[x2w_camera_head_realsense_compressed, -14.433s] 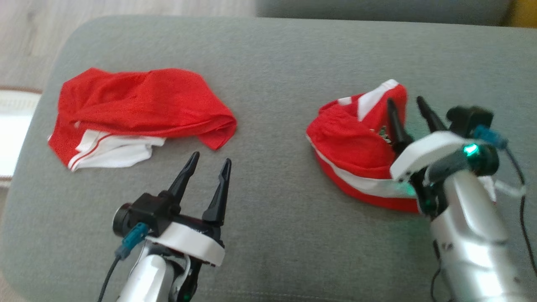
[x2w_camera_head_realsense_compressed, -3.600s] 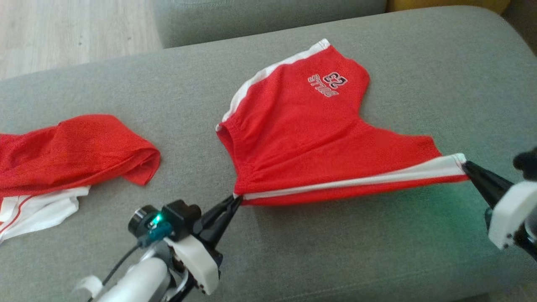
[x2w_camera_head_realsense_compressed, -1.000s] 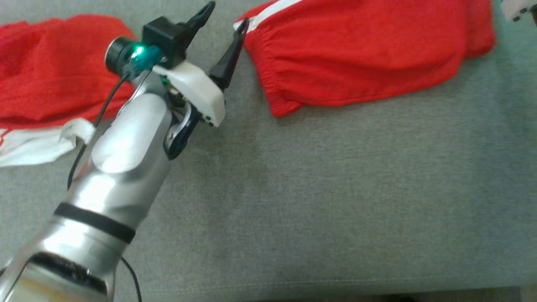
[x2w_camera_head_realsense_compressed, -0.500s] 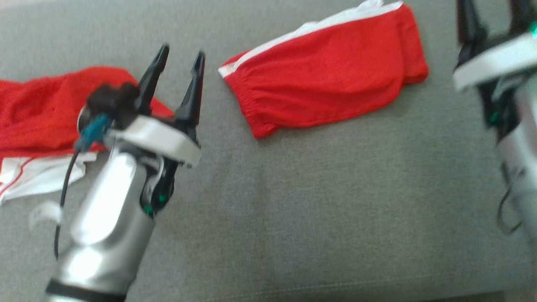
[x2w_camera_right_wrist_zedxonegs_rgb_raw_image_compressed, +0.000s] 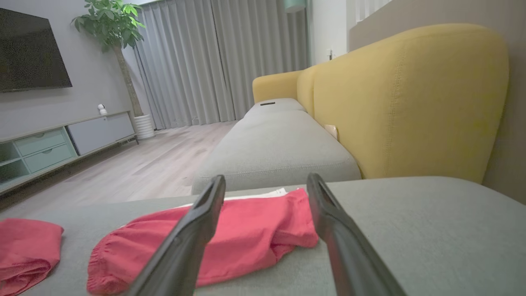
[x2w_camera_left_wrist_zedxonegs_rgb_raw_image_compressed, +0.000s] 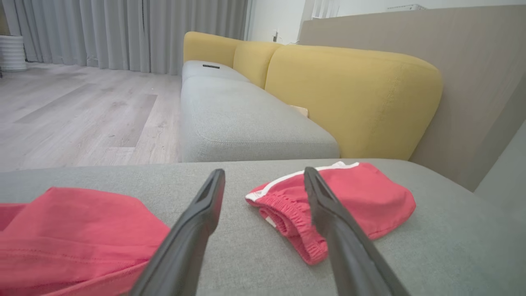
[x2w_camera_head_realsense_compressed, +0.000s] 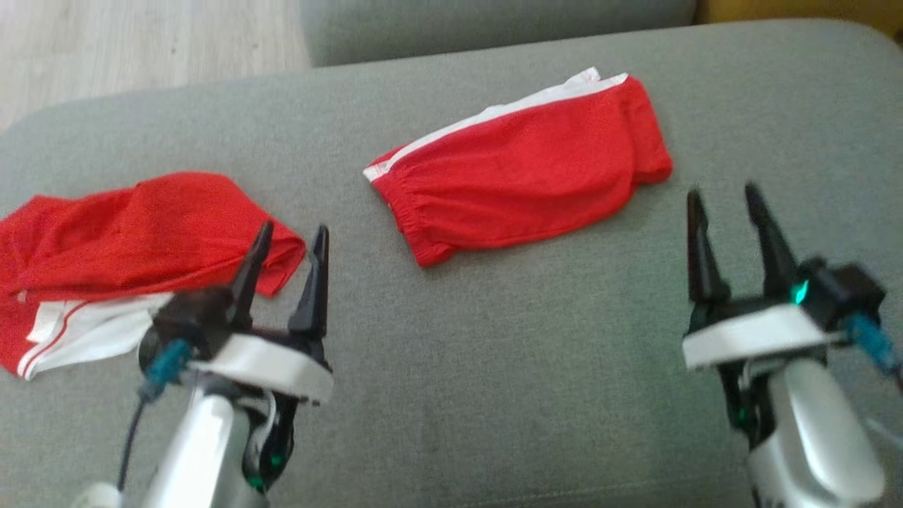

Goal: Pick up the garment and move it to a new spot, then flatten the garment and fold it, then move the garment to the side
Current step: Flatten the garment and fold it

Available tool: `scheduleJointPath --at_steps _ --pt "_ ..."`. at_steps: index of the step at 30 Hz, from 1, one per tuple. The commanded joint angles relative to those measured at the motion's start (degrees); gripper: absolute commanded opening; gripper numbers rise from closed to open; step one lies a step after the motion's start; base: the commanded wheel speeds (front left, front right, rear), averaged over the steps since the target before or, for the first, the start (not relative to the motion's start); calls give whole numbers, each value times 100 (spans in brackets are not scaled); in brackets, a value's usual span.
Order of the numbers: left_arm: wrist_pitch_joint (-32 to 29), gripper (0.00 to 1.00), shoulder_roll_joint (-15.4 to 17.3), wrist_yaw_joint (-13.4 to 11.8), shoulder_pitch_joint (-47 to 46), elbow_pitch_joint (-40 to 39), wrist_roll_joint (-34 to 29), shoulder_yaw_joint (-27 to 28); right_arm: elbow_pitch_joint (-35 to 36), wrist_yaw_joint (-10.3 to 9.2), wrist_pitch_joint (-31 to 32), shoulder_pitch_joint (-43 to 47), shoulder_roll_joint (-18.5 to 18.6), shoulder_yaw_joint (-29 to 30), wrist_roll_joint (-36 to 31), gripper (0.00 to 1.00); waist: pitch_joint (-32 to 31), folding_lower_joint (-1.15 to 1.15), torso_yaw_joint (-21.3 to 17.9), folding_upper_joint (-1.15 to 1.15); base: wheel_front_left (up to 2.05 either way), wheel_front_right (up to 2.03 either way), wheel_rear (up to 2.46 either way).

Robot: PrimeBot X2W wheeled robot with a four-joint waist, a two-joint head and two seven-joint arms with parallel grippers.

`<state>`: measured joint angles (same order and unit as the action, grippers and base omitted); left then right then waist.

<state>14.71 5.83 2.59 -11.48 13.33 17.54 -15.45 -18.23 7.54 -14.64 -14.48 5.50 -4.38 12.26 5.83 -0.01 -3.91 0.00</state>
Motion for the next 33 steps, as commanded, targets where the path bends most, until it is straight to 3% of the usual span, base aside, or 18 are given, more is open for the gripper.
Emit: scheduleJointPath --at_steps 1,9,21,26,33 --pt "29 100 23 7 -124 -224 -105 242 248 -5 -35 -54 -49 -56 -94 100 -67 1 -24 0 0 0 0" --pt "29 100 -210 52 437 -425 -535 478 617 -5 -35 690 -254 154 -480 100 -204 1 -13 0 0 0 0" --pt "29 100 -291 166 389 -444 -656 609 455 -5 90 588 -261 344 -295 100 47 1 215 0 0 0 0" --pt "29 100 -293 181 269 -408 -550 530 -8 -5 406 115 -261 576 294 100 298 1 446 0 0 0 0" --pt "29 100 -294 225 92 -270 -521 291 -1344 -5 911 -906 -262 1176 1861 100 657 1 816 0 0 0 0"
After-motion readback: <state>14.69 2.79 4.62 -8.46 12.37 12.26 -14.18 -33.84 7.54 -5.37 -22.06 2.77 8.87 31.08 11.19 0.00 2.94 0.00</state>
